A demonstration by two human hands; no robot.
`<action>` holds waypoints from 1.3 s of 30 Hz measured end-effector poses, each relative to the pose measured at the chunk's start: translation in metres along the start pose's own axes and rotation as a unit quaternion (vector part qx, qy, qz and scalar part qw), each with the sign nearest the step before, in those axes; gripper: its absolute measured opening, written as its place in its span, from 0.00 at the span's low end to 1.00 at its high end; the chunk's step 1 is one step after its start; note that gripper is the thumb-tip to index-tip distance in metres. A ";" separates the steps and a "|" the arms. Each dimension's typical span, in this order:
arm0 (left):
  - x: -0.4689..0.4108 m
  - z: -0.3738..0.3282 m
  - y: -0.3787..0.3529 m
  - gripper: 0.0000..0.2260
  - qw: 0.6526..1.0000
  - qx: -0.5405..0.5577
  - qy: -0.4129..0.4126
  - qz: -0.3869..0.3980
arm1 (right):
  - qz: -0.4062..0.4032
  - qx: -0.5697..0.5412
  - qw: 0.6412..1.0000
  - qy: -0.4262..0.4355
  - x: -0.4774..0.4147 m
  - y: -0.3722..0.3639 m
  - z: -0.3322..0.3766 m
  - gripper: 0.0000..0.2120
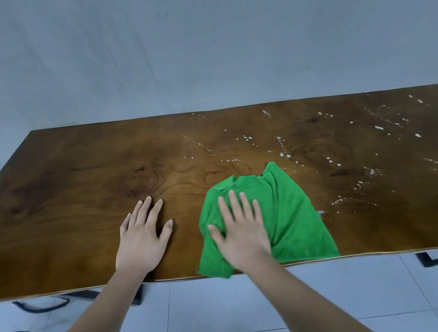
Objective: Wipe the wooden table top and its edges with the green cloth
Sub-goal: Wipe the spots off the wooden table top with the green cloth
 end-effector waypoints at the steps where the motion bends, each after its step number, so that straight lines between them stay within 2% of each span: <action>1: 0.000 0.000 -0.001 0.36 1.000 0.001 0.000 -0.002 | 0.008 0.001 0.999 0.031 0.002 -0.005 0.019 0.39; 5: 0.001 0.001 -0.003 0.36 1.000 0.004 -0.005 -0.004 | 0.033 0.016 0.985 0.166 0.010 -0.019 0.049 0.37; 7: 0.001 0.000 -0.003 0.36 1.000 0.005 -0.004 -0.004 | 0.032 0.023 0.974 0.222 0.014 -0.014 0.029 0.36; 9: -0.001 -0.001 -0.002 0.37 1.000 0.006 -0.002 0.002 | 0.032 0.021 0.972 0.230 0.016 -0.002 -0.009 0.36; 11: -0.001 0.000 -0.002 0.38 1.000 0.004 0.000 0.007 | 0.028 0.023 0.980 0.195 0.015 0.013 -0.062 0.36; 17: -0.001 -0.001 -0.003 0.40 1.000 0.008 0.000 0.006 | -0.009 0.033 0.999 0.000 0.006 0.057 -0.227 0.38; 22: -0.002 0.000 -0.005 0.41 1.000 0.004 -0.003 0.009 | -0.041 -0.001 0.989 -0.145 -0.016 0.073 -0.284 0.41; 26: -0.003 0.001 -0.006 0.41 1.000 0.004 -0.001 0.008 | -0.057 -0.015 0.969 -0.239 -0.044 0.069 -0.262 0.40; 29: -0.002 0.001 -0.005 0.41 1.000 0.002 -0.001 0.008 | -0.049 -0.015 0.966 -0.255 -0.068 0.065 -0.219 0.40; 34: -0.002 0.001 -0.005 0.40 1.000 0.002 -0.001 0.007 | -0.021 0.003 0.985 -0.169 -0.110 0.049 -0.098 0.40; 39: -0.001 0.000 -0.005 0.38 1.000 0.006 0.001 0.002 | 0.006 0.016 1.000 -0.020 -0.129 0.020 0.035 0.41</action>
Point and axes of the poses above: each hand's wrist, its own x-axis away from the middle knuckle, its own y-axis out of the back of the hand, z = x × y, the point moved 6 cm from there along -x, towards the middle knuckle, and after that the axes turned 4 degrees about -x, right-handed, at the moved point
